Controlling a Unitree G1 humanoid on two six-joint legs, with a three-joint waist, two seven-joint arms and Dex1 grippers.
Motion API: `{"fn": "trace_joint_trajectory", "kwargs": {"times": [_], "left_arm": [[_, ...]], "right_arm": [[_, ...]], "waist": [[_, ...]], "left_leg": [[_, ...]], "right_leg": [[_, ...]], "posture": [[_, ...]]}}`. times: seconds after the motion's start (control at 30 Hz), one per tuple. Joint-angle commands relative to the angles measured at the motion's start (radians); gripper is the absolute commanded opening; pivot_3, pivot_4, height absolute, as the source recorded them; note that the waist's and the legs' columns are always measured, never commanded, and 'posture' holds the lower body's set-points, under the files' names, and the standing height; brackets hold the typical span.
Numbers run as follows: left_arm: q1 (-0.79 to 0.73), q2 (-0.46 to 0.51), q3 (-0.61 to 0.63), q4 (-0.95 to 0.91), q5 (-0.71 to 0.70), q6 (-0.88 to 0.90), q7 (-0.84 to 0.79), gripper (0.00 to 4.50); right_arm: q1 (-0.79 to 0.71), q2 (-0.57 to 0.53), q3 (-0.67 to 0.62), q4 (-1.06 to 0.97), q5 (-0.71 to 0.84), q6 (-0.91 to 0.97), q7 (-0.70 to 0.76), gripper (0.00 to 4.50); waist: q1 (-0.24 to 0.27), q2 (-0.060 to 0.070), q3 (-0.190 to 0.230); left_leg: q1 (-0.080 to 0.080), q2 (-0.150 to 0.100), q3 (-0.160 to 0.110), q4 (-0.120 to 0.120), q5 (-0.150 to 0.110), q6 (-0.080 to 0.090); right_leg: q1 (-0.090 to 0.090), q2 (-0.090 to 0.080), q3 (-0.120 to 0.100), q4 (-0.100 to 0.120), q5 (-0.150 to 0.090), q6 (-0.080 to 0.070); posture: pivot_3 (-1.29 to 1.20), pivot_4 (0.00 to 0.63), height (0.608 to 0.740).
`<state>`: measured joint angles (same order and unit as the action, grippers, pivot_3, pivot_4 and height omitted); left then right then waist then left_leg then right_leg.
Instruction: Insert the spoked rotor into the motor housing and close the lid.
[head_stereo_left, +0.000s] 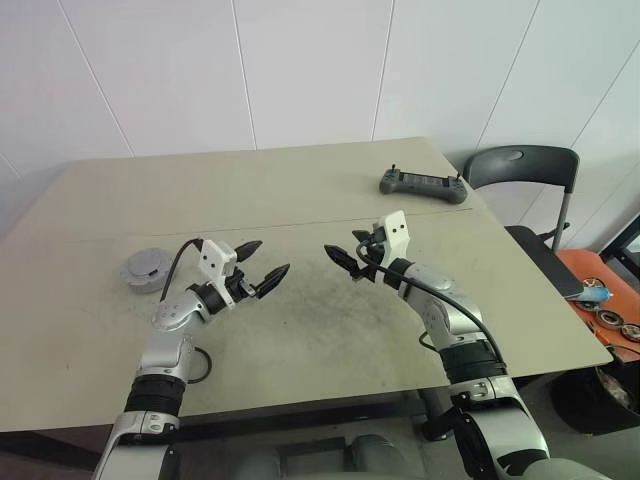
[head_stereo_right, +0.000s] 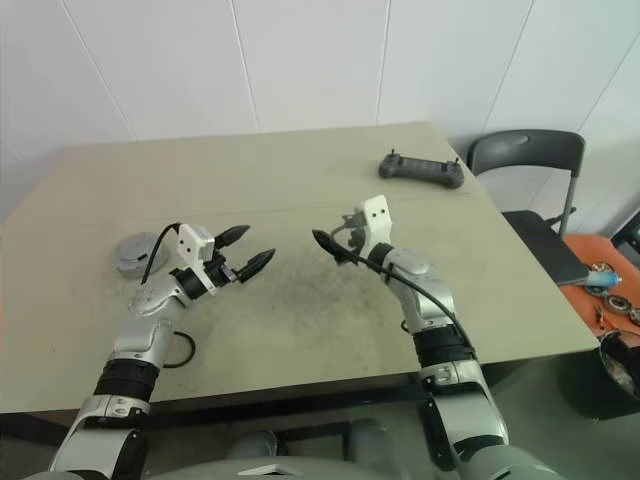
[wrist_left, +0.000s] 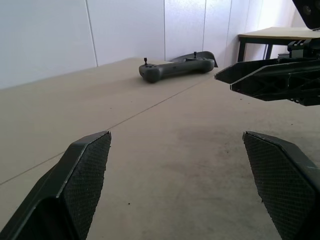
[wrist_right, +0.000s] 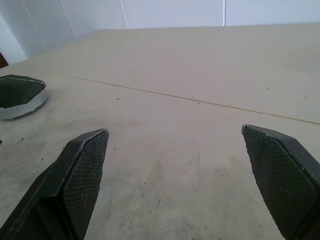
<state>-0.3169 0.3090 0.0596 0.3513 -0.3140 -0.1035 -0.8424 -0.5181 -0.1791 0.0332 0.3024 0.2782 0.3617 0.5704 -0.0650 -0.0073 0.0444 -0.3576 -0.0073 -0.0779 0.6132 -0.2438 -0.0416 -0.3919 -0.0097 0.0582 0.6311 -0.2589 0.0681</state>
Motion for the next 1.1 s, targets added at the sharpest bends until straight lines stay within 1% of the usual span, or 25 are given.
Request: {"fn": "trace_joint_trajectory", "kwargs": {"times": [0.03, 0.77, 1.1], "left_arm": [[0.001, -0.002, -0.006, -0.038, 0.003, -0.016, 0.000, 4.50], [0.002, 0.017, -0.011, -0.056, 0.000, -0.003, -0.026, 4.50], [0.058, 0.042, 0.000, -0.158, -0.017, 0.030, -0.014, 4.50]], "right_arm": [[-0.016, -0.007, -0.009, -0.025, -0.004, -0.023, 0.004, 4.46], [0.003, -0.009, -0.021, -0.048, 0.000, -0.020, -0.019, 4.46], [-0.009, -0.006, -0.012, -0.032, -0.005, -0.024, -0.011, 4.46]], "waist": [[0.000, 0.000, 0.000], [-0.001, 0.000, 0.000], [-0.002, 0.000, 0.000]], "left_leg": [[0.000, 0.000, 0.000, 0.000, 0.000, 0.000], [0.000, 0.000, 0.000, 0.000, 0.000, 0.000], [0.000, 0.000, 0.000, 0.000, 0.000, 0.000]], "right_leg": [[0.000, 0.000, 0.000, 0.000, 0.000, 0.000], [0.000, 0.000, 0.000, 0.000, 0.000, 0.000], [0.000, 0.000, 0.000, 0.000, 0.000, 0.000]], "posture": [[0.00, 0.000, 0.740], [0.00, 0.000, 0.740], [0.00, 0.000, 0.740]]}}
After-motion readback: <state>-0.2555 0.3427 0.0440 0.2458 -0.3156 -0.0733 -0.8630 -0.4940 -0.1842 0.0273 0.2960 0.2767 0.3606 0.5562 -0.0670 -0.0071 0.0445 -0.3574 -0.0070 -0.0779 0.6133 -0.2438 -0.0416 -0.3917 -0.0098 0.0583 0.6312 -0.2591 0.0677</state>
